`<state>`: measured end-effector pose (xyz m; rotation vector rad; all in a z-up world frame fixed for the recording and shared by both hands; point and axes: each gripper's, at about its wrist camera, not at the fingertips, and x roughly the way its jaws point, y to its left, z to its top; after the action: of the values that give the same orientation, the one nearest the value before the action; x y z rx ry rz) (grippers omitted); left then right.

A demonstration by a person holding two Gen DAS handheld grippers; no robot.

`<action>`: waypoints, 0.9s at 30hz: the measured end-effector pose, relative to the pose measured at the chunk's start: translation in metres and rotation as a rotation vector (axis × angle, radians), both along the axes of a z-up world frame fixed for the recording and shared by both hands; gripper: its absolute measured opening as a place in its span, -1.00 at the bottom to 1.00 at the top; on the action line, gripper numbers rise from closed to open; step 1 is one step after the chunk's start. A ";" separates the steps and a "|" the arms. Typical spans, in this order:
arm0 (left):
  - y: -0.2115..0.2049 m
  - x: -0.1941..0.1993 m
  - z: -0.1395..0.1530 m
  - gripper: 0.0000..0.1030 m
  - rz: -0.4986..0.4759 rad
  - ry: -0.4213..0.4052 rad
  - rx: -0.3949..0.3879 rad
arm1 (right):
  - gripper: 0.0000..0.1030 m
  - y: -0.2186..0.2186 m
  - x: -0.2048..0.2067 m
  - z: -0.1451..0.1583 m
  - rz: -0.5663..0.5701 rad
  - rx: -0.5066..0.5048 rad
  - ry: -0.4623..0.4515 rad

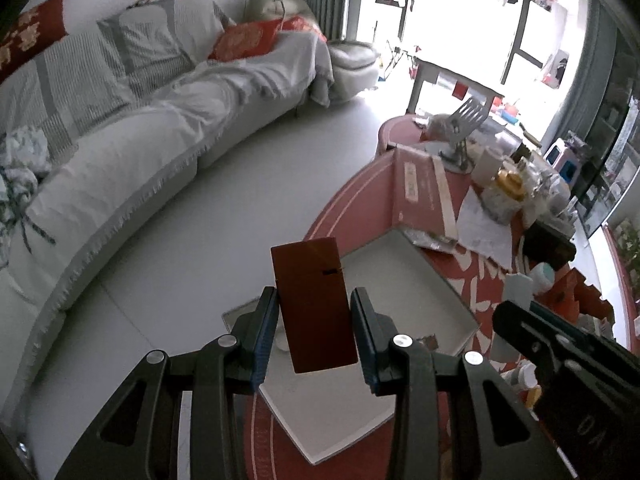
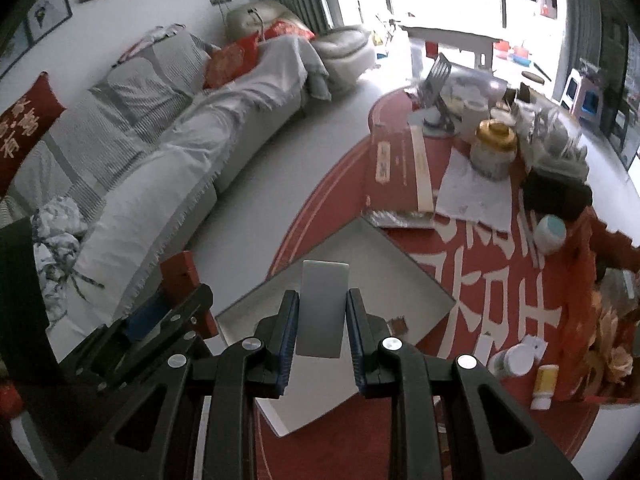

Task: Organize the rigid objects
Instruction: 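Carry the white block and red card over the tray and lower them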

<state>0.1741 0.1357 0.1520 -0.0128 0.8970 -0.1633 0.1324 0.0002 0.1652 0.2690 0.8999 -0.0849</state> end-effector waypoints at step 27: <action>0.005 0.029 -0.091 -0.23 0.039 0.132 0.101 | -0.51 -0.008 0.022 -0.080 -0.061 0.027 0.217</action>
<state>0.2029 0.1402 0.0611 0.0530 1.0350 -0.0809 0.1542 -0.0082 0.0856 0.3167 1.1092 -0.1603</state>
